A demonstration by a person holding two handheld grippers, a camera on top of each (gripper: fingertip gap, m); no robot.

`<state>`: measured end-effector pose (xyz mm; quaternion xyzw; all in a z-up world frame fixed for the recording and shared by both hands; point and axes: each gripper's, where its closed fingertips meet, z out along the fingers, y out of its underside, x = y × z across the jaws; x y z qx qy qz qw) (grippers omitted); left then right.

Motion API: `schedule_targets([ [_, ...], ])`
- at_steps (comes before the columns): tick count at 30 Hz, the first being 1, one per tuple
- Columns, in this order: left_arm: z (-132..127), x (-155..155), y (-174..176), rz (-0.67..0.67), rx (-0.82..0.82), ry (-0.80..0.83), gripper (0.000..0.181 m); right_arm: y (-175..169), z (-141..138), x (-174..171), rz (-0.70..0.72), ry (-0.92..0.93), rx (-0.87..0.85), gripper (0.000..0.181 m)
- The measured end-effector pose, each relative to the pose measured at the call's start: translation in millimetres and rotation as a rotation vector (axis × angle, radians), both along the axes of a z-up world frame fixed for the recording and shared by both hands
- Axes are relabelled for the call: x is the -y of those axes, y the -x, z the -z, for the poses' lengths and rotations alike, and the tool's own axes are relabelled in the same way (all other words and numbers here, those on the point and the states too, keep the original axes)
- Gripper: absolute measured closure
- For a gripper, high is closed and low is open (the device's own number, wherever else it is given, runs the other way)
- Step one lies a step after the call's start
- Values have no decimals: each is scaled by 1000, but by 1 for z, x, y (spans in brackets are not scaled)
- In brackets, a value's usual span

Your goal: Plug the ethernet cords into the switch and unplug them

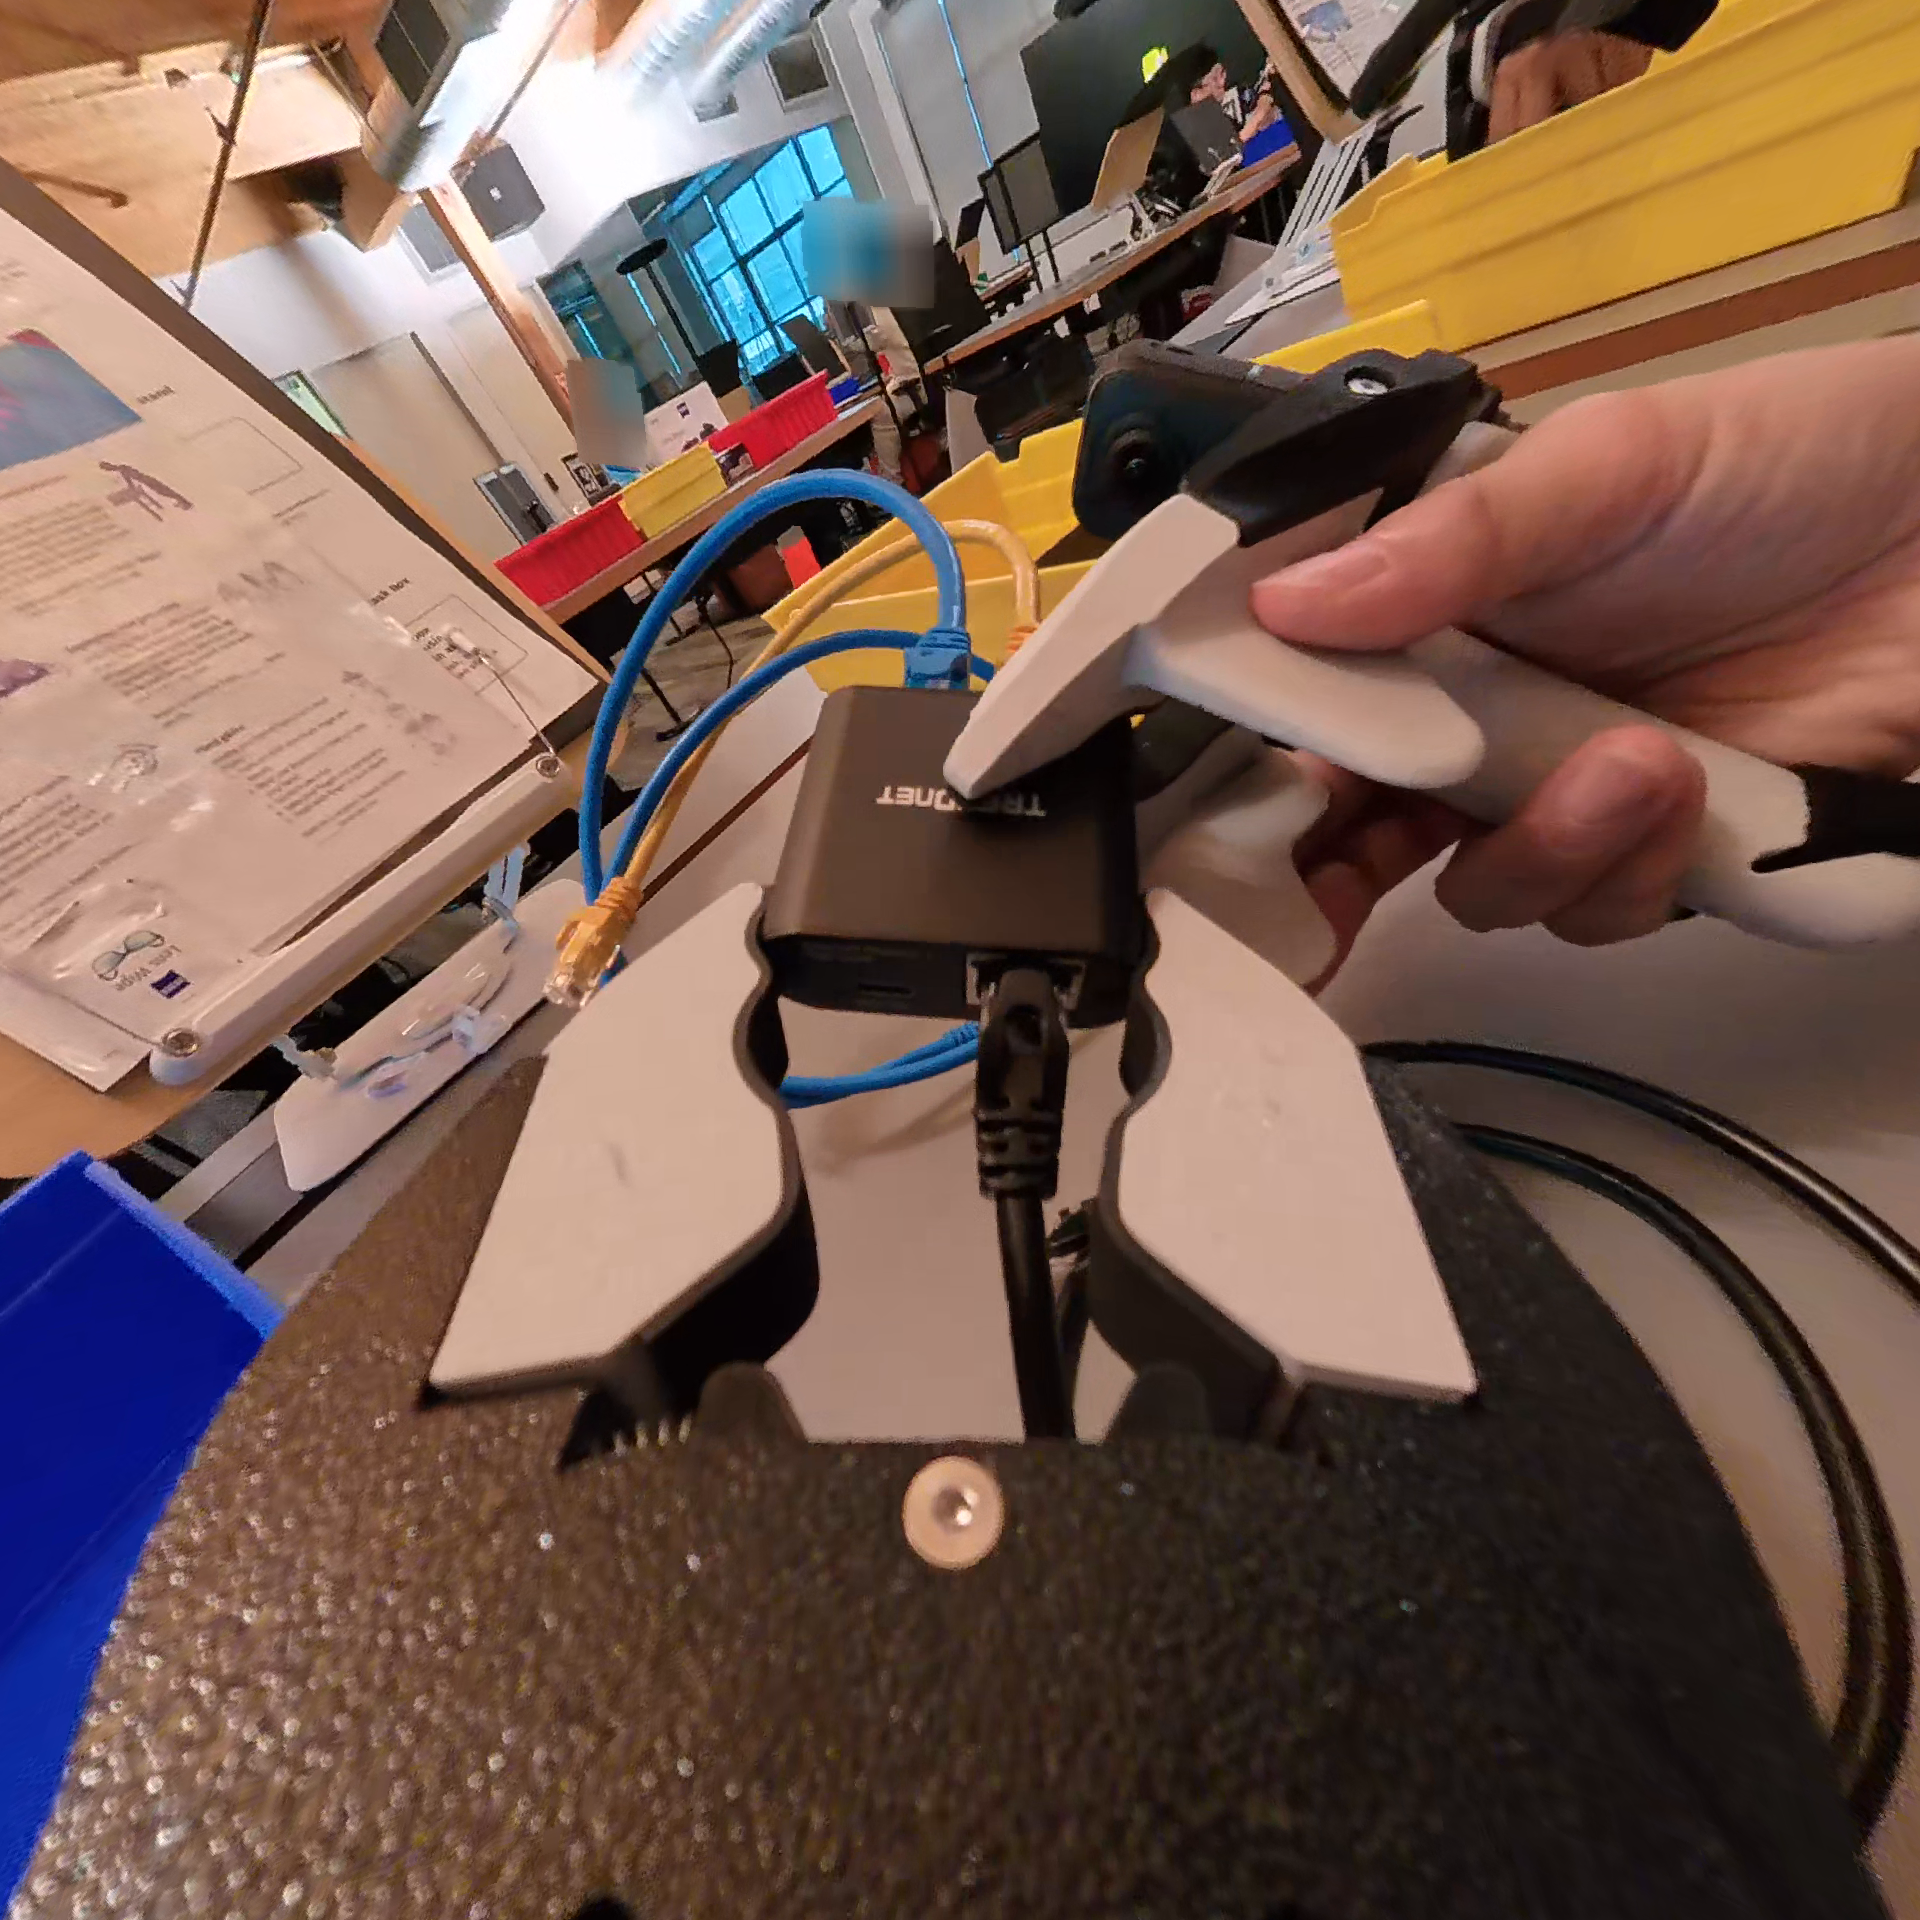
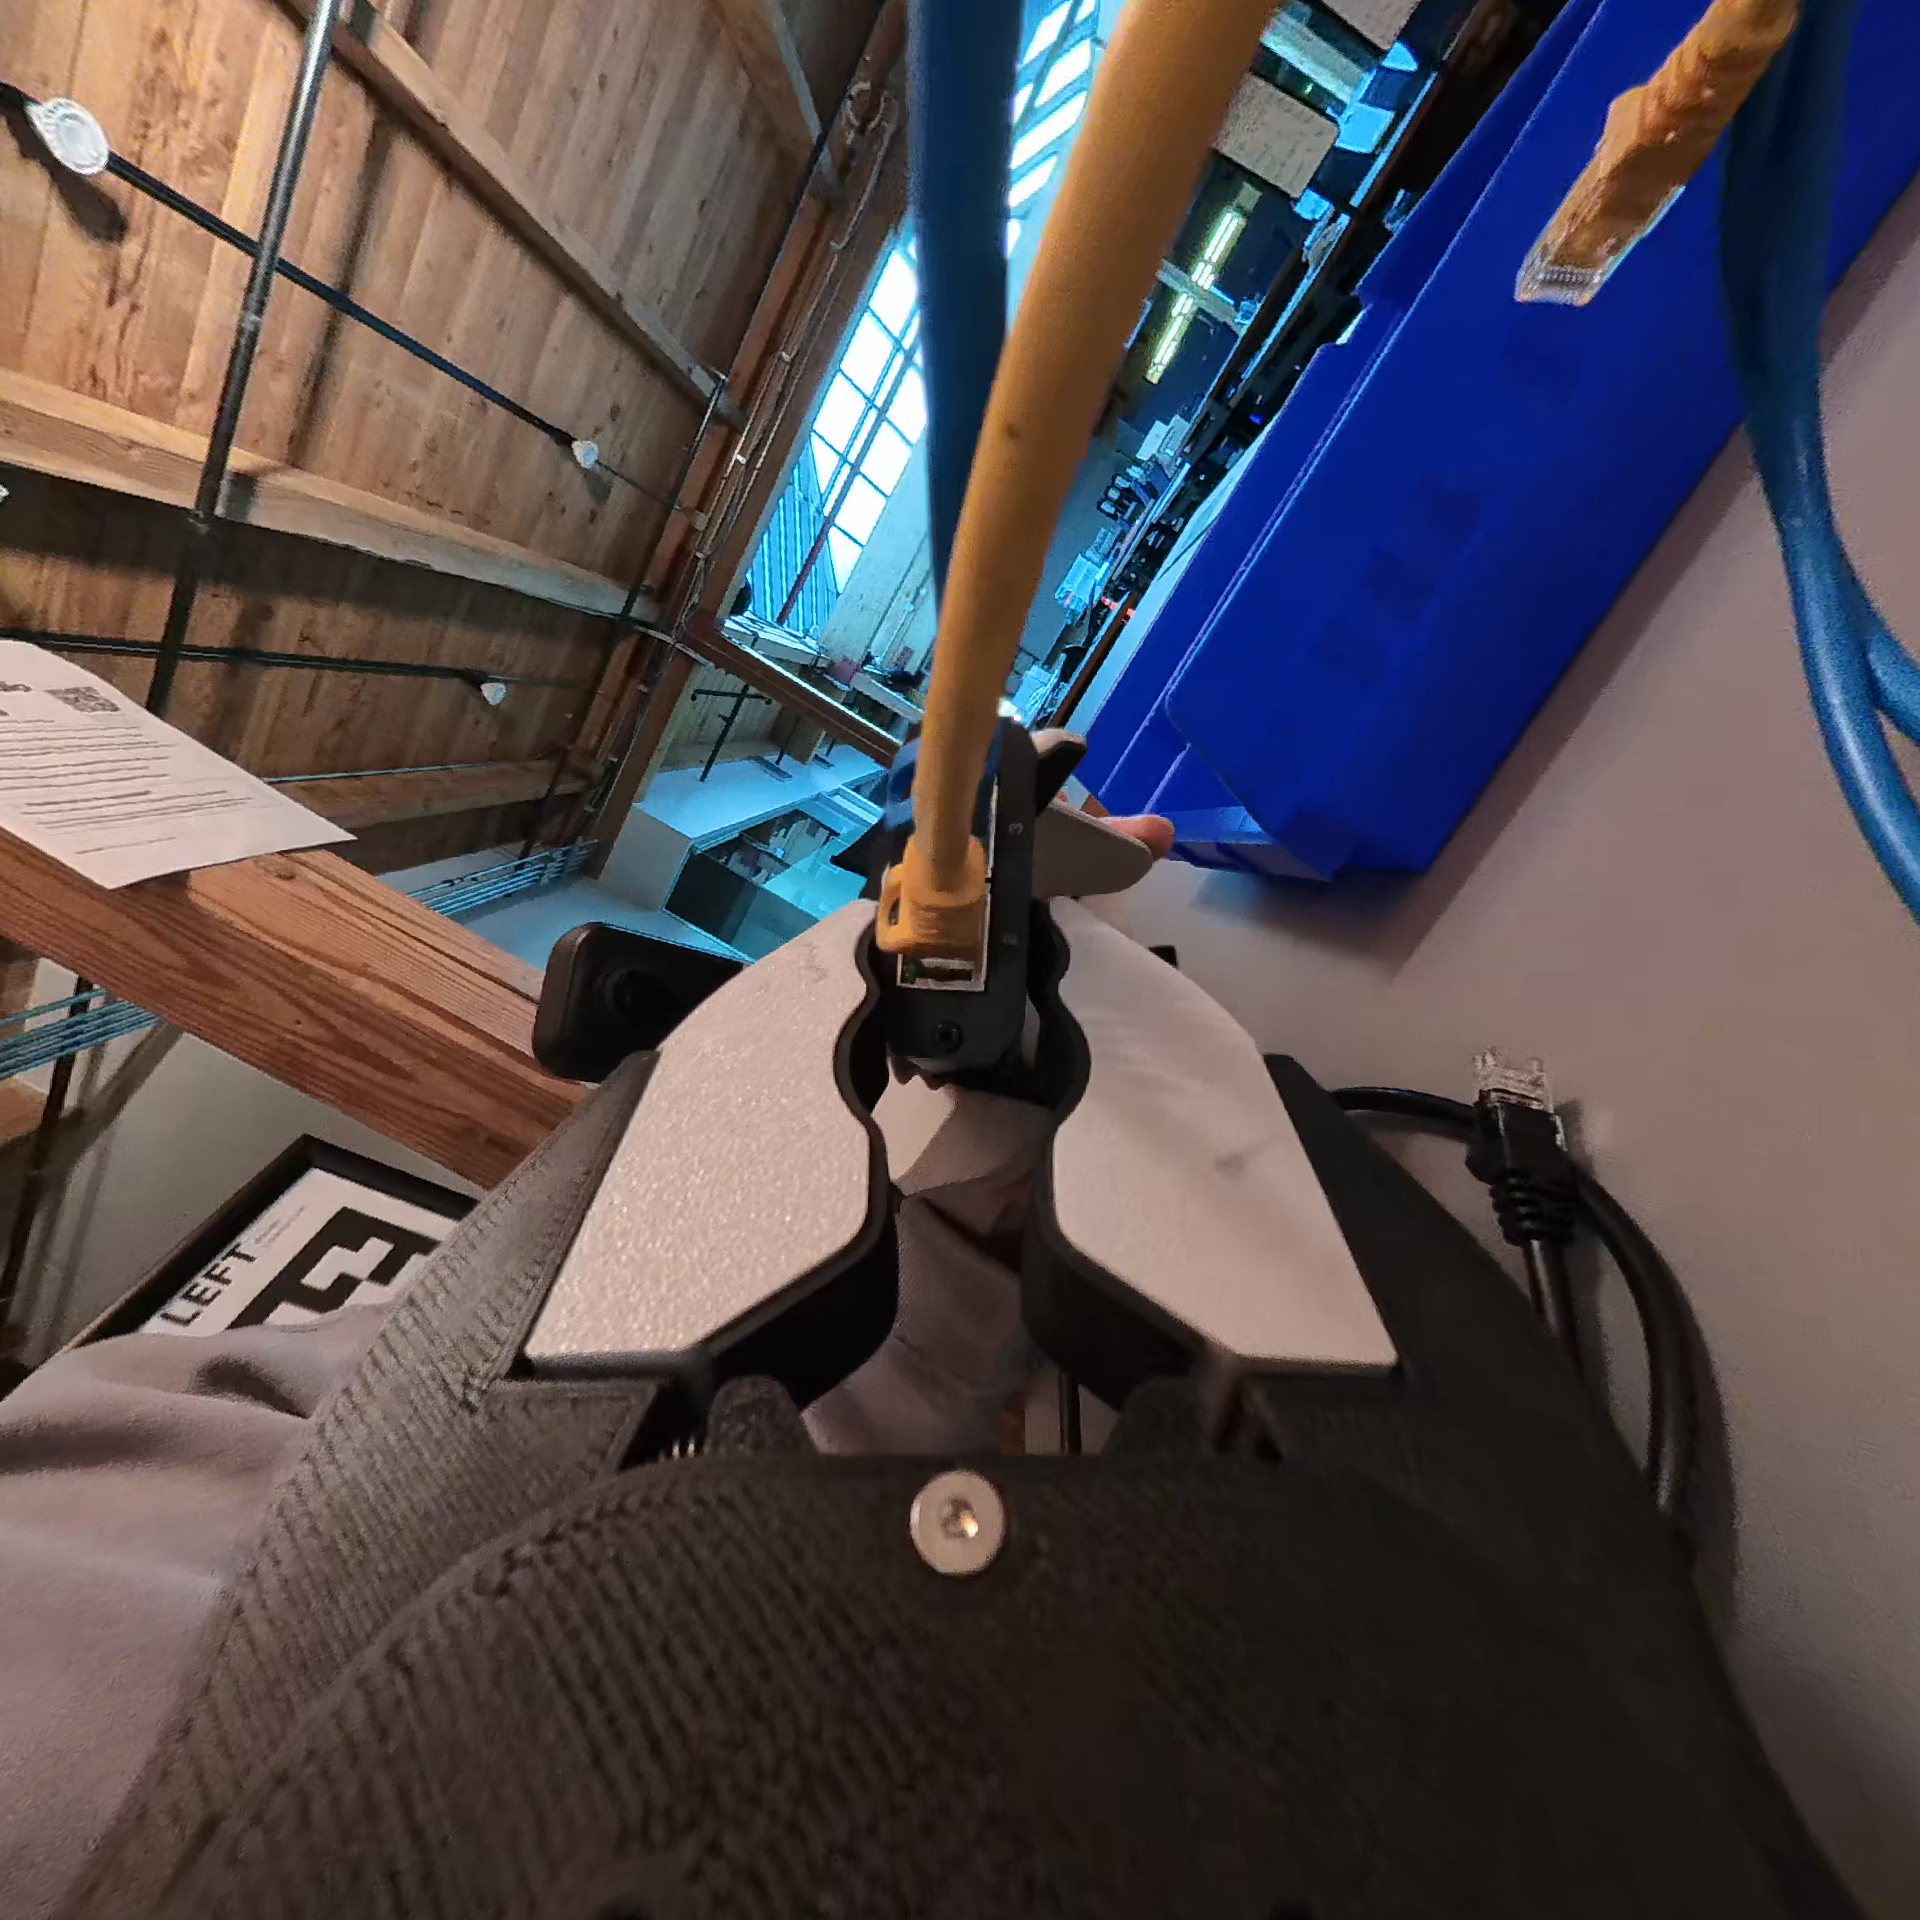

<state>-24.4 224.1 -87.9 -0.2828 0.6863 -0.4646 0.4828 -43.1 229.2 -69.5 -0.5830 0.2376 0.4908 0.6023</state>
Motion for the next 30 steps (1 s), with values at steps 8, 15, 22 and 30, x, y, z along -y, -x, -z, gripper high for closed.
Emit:
schedule_targets([
  [8, 10, -4, -1, -15, -21, 18, 119, 0, 9, -3, 4, 21, -19, 157],
  [15, 12, -2, 0, 7, -82, 109, 119, 0, 9, -2, 0, 36, 52, 154],
  [22, 0, -22, 3, -40, -57, 243, 119, -22, 2, 5, 108, 44, 85, 138],
  [30, 6, -19, 2, -107, -65, 149, 119, -22, -3, 4, 175, -8, 22, 167],
])
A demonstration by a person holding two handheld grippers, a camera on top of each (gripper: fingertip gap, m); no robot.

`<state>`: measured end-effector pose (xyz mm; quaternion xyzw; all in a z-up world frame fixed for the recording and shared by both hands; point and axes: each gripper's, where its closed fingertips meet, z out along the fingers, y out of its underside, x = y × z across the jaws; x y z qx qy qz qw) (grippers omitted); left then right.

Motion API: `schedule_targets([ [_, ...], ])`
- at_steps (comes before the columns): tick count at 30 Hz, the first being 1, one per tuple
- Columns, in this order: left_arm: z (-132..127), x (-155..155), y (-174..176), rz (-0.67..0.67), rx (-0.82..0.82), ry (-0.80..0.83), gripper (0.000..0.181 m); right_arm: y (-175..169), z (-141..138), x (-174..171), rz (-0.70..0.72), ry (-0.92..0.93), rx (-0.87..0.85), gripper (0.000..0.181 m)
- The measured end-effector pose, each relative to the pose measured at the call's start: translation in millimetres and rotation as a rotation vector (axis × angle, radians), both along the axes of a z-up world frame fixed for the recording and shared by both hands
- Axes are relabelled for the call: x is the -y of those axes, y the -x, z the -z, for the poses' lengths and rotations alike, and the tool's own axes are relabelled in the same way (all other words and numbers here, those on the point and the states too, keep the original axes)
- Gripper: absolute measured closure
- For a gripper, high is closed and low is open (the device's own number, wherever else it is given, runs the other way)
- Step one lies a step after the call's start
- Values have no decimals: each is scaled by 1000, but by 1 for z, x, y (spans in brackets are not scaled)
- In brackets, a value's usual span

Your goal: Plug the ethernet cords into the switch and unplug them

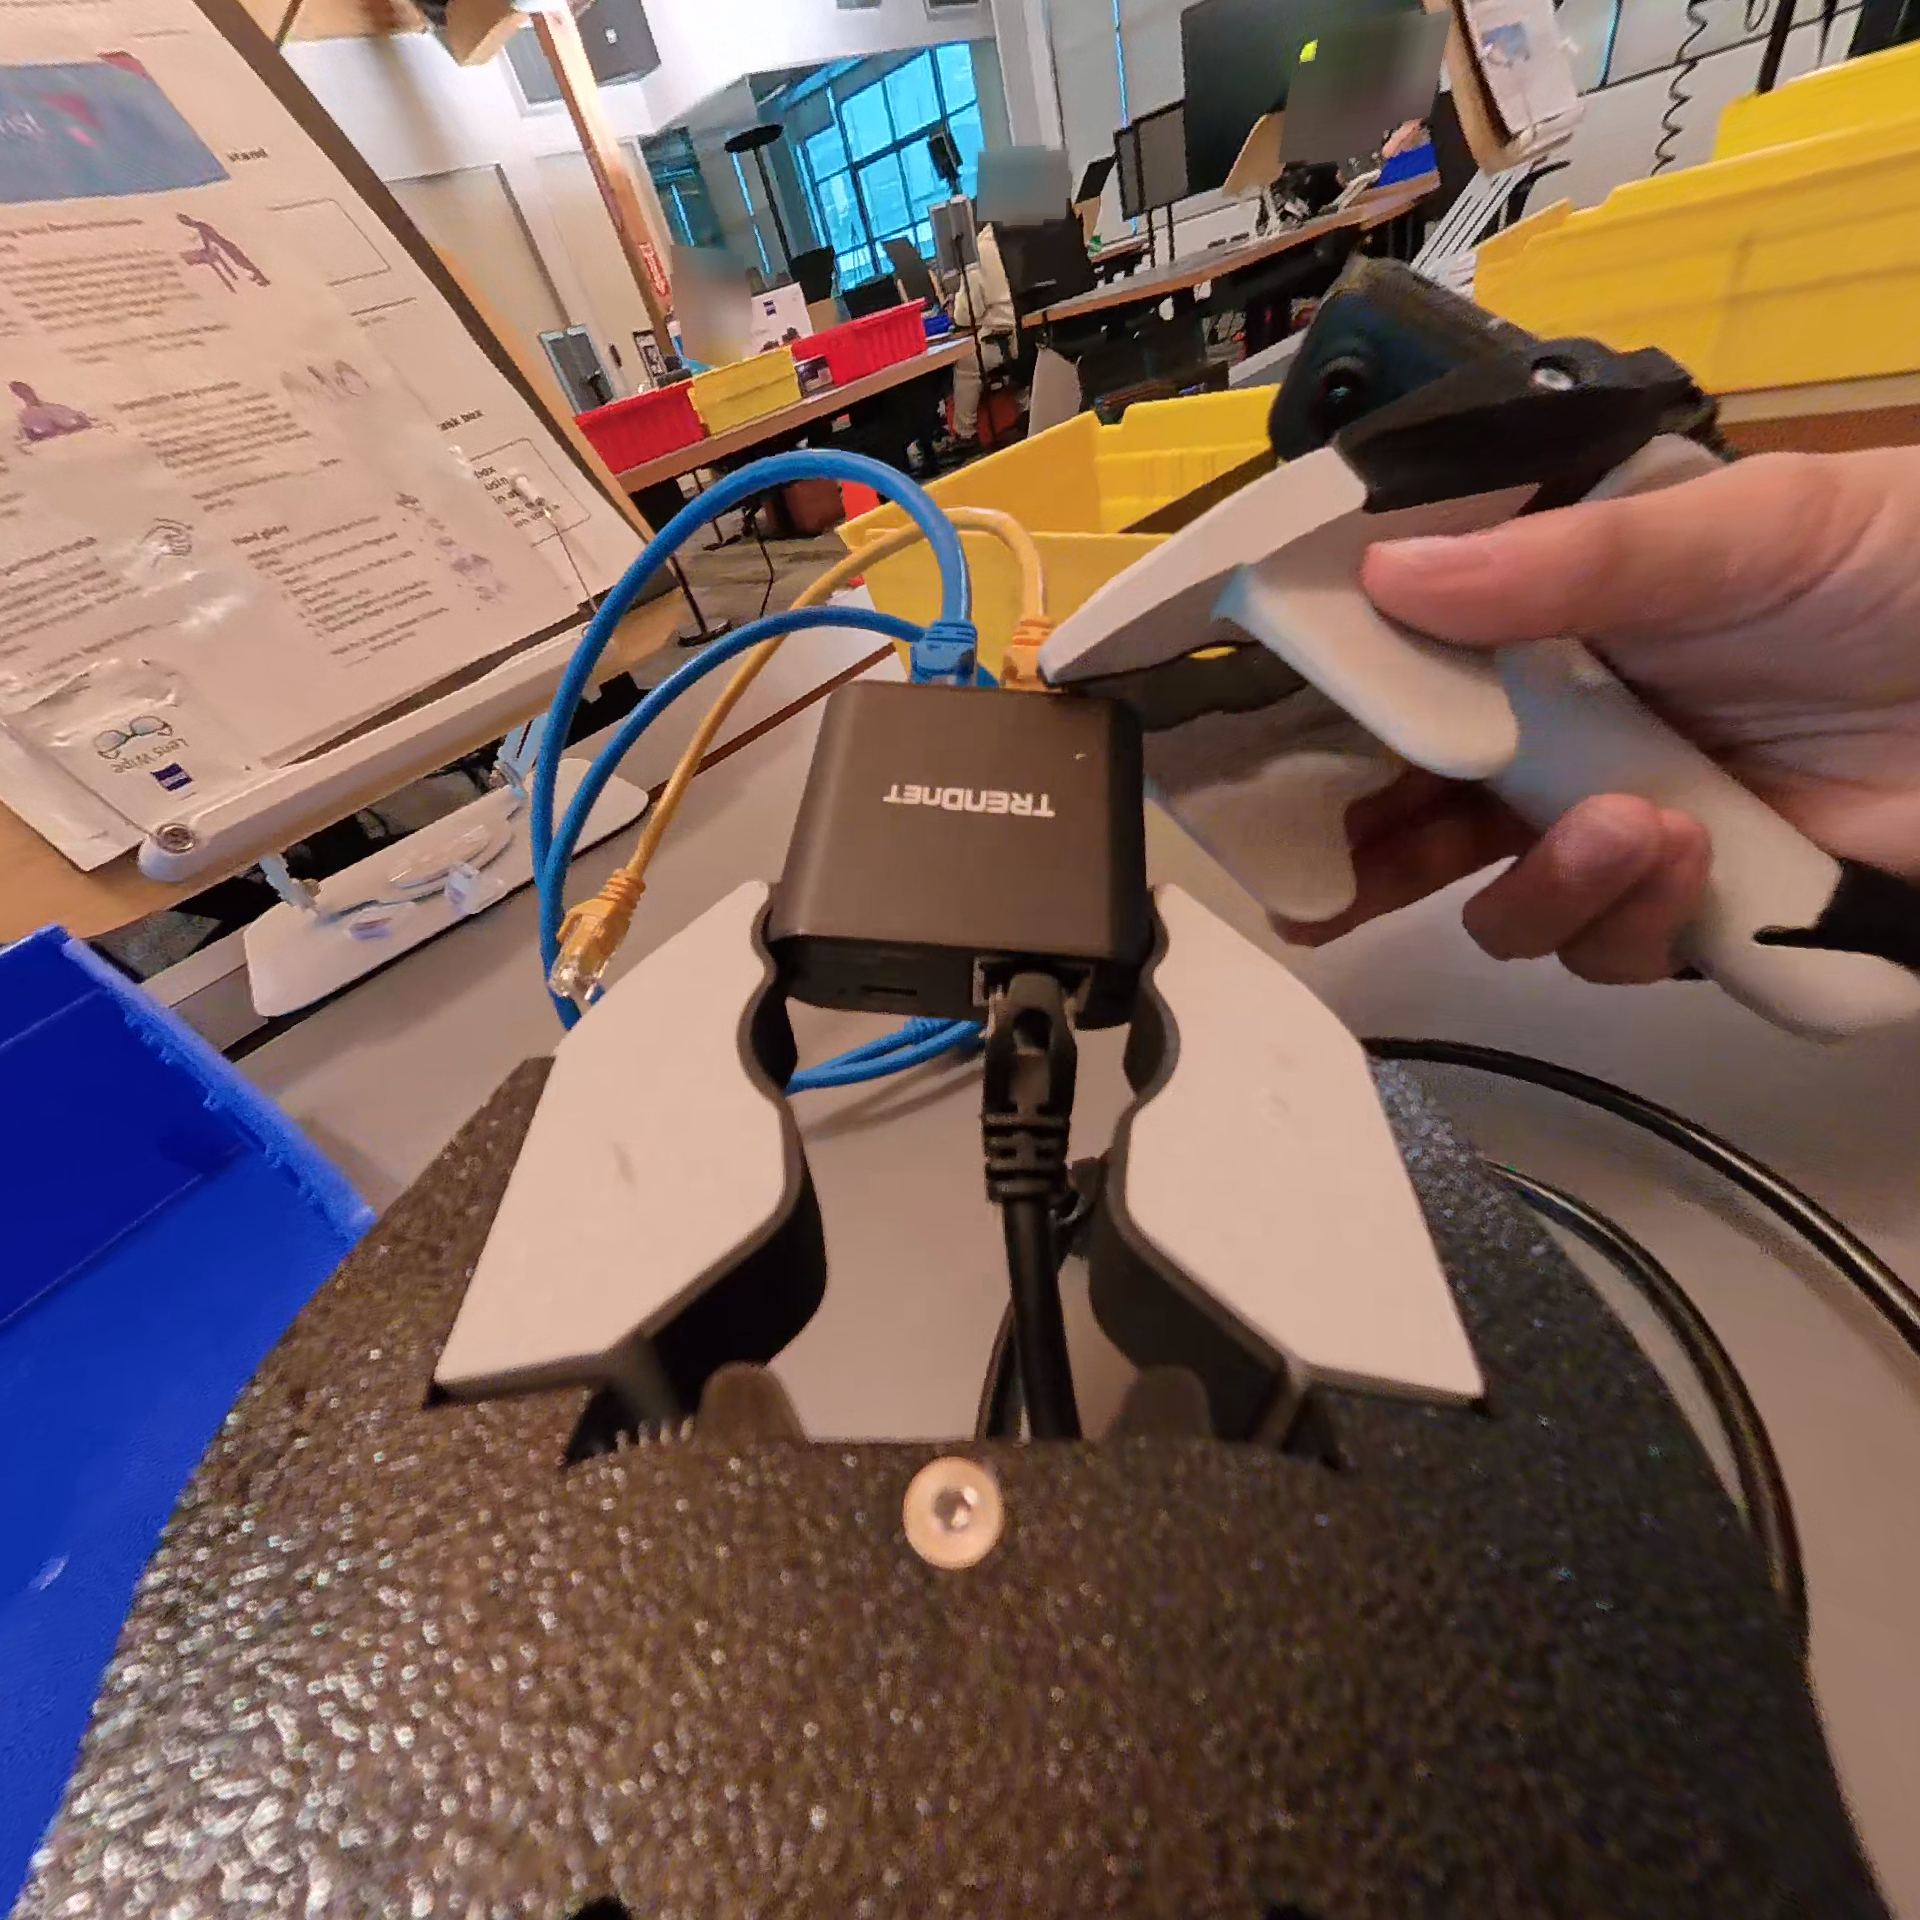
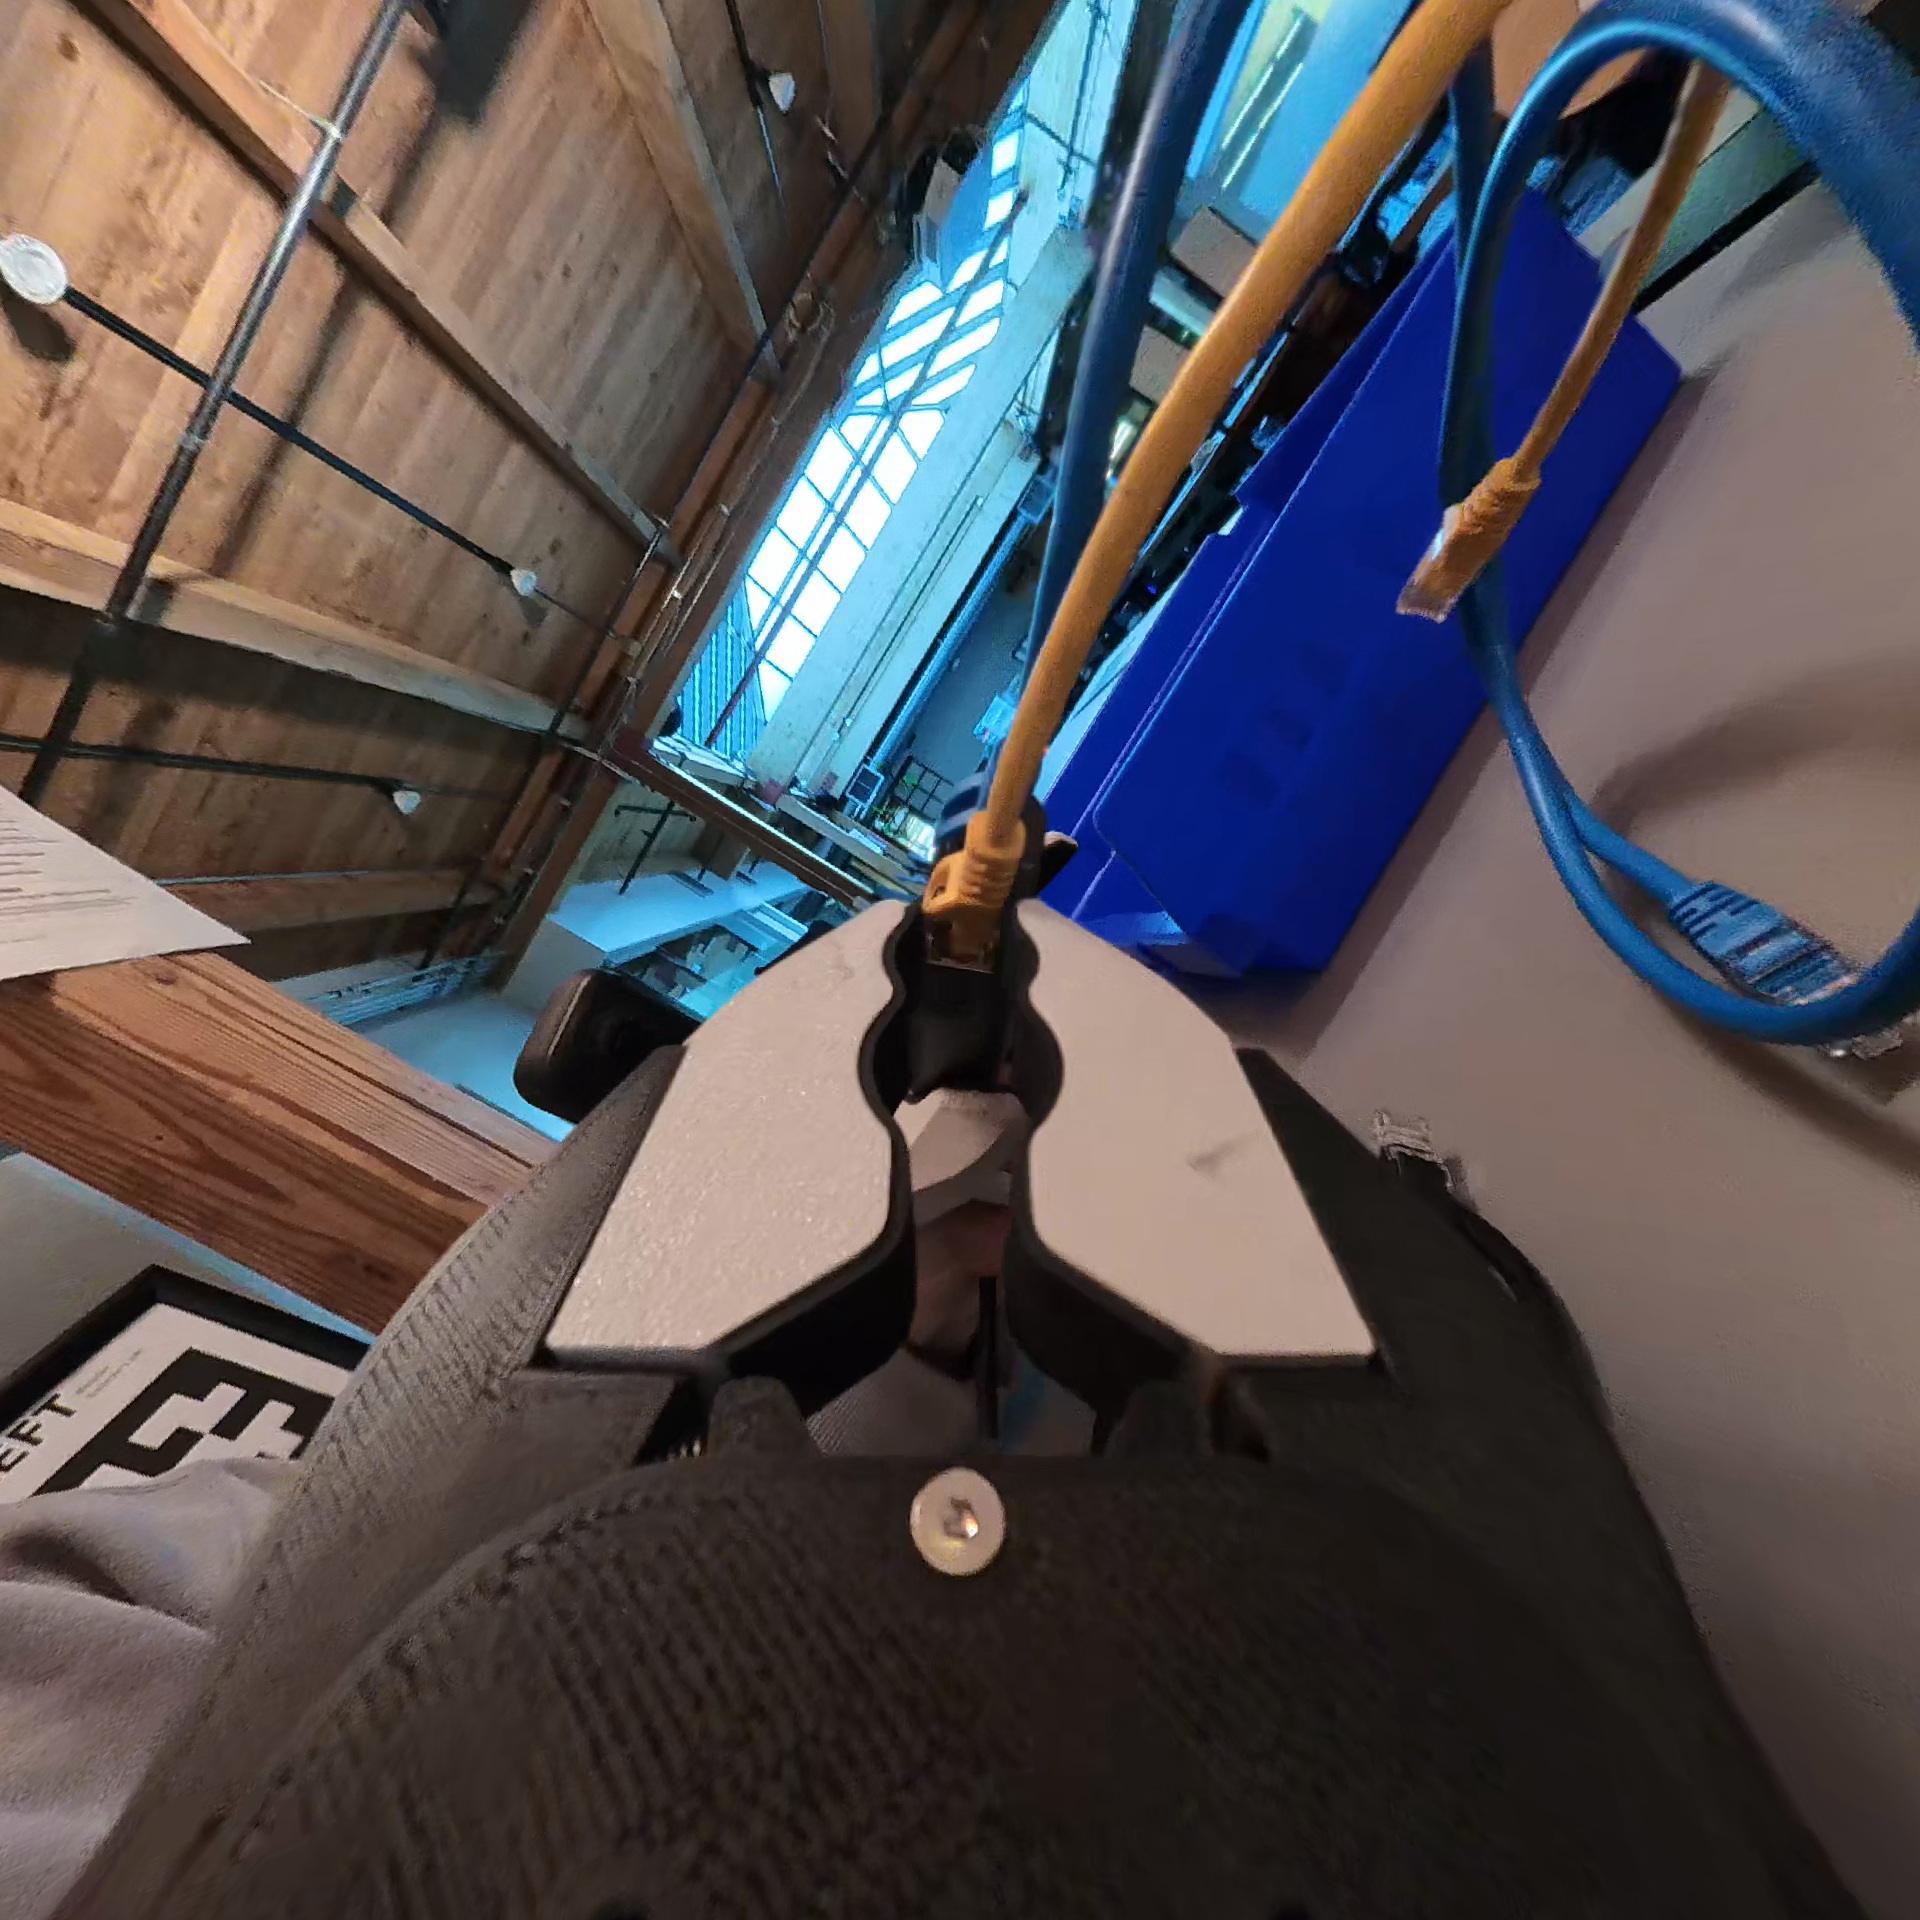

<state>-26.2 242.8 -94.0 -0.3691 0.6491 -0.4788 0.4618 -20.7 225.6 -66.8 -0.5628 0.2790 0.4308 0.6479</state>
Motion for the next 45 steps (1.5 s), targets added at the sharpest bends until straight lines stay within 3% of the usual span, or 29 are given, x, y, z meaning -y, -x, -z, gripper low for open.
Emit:
schedule_targets([
  [10, 1, 1, -1, -32, 2, -19, 119, -2, 1, 0, 104, -19, -57, 168],
  [19, 9, 5, -6, -73, 20, -37, 119, -7, 10, 4, 126, -44, 44, 170],
  [32, -7, 7, -4, -141, 179, -98, 119, -1, -7, 8, 115, -49, 271, 168],
  [37, -10, -2, -2, -169, 180, 114, 119, -28, -20, 24, 204, -69, 292, 169],
  [40, -14, -18, 2, -196, 179, 73, 119, -45, -35, 42, 228, -52, 413, 170],
  [45, -30, -30, 9, -218, 221, 89, 120, -55, -63, 76, 141, 123, 724, 170],
])
